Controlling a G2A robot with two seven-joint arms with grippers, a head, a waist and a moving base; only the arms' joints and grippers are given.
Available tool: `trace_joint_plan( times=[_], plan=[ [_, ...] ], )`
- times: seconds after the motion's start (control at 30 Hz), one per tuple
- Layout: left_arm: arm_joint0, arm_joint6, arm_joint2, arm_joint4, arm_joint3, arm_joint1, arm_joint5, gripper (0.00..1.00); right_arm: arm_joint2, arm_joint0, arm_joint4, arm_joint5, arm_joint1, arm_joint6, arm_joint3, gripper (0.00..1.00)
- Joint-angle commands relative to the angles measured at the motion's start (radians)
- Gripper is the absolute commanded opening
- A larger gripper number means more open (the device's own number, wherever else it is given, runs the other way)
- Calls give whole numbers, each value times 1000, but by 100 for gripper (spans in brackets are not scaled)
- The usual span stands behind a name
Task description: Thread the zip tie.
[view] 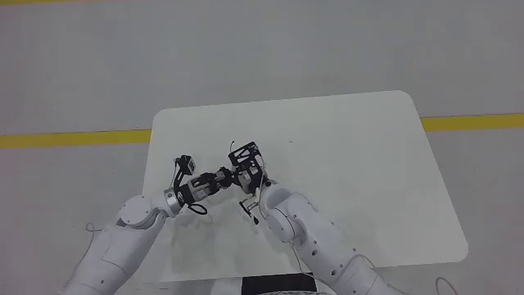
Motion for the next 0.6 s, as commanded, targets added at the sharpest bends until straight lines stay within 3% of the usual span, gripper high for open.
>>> trace_joint_plan(
  times=[0.0,0.57],
  plan=[
    [0,0,0,0,0,0,0,0,1,-2,-2,-1,1,1,0,0],
    [0,0,0,0,0,0,0,0,1,-9,27,2,3,-1,3,0]
  ],
)
